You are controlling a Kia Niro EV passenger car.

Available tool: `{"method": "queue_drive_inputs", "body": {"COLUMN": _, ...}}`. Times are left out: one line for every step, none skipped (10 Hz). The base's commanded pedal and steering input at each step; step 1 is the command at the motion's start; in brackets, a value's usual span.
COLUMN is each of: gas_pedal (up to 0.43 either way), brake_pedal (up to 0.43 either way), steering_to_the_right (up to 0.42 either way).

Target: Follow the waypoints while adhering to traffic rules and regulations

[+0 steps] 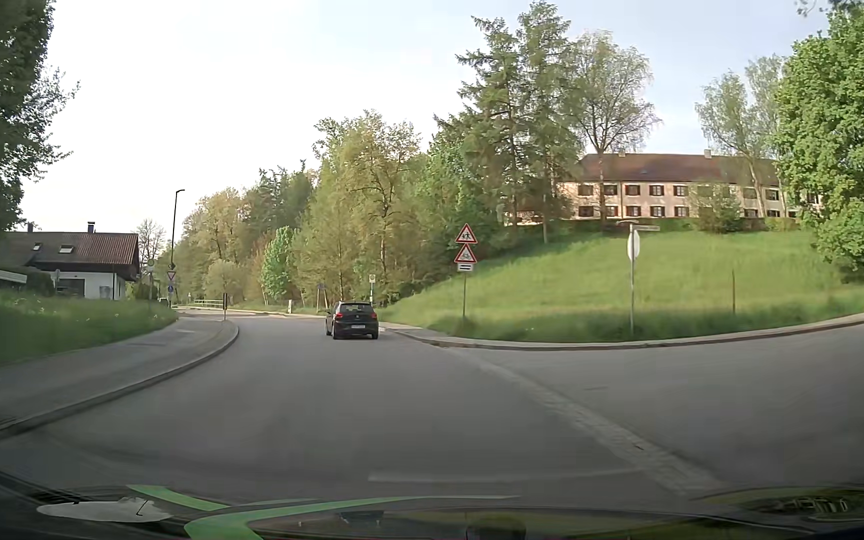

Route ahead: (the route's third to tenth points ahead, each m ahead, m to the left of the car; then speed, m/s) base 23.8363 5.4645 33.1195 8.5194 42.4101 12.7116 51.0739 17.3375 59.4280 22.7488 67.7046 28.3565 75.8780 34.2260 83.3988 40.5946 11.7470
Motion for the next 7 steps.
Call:
{"method": "queue_drive_inputs", "body": {"gas_pedal": 0.177, "brake_pedal": 0.000, "steering_to_the_right": -0.069}}
{"method": "queue_drive_inputs", "body": {"gas_pedal": 0.177, "brake_pedal": 0.000, "steering_to_the_right": -0.068}}
{"method": "queue_drive_inputs", "body": {"gas_pedal": 0.177, "brake_pedal": 0.000, "steering_to_the_right": -0.065}}
{"method": "queue_drive_inputs", "body": {"gas_pedal": 0.177, "brake_pedal": 0.000, "steering_to_the_right": -0.059}}
{"method": "queue_drive_inputs", "body": {"gas_pedal": 0.177, "brake_pedal": 0.000, "steering_to_the_right": -0.058}}
{"method": "queue_drive_inputs", "body": {"gas_pedal": 0.177, "brake_pedal": 0.000, "steering_to_the_right": -0.057}}
{"method": "queue_drive_inputs", "body": {"gas_pedal": 0.177, "brake_pedal": 0.000, "steering_to_the_right": -0.057}}
